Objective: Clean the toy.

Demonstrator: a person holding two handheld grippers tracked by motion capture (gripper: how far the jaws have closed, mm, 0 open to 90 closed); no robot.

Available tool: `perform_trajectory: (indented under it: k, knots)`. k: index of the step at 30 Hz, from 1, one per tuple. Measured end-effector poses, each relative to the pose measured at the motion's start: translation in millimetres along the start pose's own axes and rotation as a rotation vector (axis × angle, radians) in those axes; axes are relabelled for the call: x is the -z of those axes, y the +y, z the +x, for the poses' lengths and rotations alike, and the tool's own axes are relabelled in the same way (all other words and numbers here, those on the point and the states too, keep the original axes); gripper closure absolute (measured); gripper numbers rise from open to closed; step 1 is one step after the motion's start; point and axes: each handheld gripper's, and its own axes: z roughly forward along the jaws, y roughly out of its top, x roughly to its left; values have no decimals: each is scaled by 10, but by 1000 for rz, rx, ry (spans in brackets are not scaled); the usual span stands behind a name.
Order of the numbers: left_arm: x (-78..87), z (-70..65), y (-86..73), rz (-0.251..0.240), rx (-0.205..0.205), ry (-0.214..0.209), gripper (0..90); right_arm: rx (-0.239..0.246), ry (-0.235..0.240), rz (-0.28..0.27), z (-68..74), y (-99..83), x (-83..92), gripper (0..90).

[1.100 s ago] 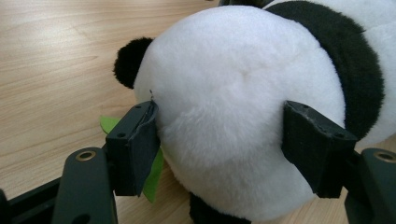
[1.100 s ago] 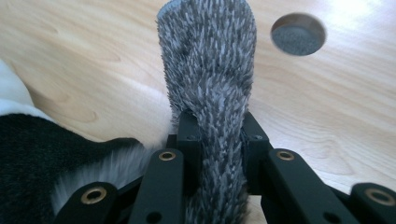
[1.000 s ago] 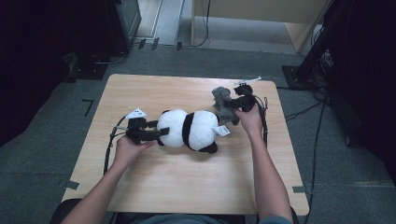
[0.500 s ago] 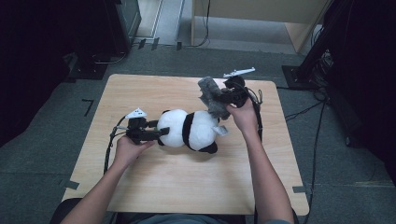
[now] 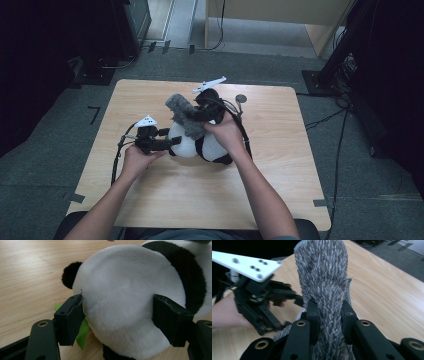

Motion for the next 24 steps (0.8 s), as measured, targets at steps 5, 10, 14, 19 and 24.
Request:
perform_trajectory:
  k: [5, 10, 14, 19, 24]
  knots:
    - [2, 3, 0, 0, -7, 1, 269, 16, 30, 10, 201, 22, -187, 753]
    - [-1, -2, -2, 1, -11, 5, 269, -12, -14, 96, 123, -164, -460, 751]
    - [-14, -7, 6, 16, -23, 16, 269, -49, -1, 93, 10, -276, -483, 748]
    - [-40, -21, 14, 29, -17, 19, 268, -59, -6, 85, -70, -328, -389, 733]
    - [-42, -29, 16, 28, -29, 27, 266, -71, -26, 72, -158, -388, -260, 736]
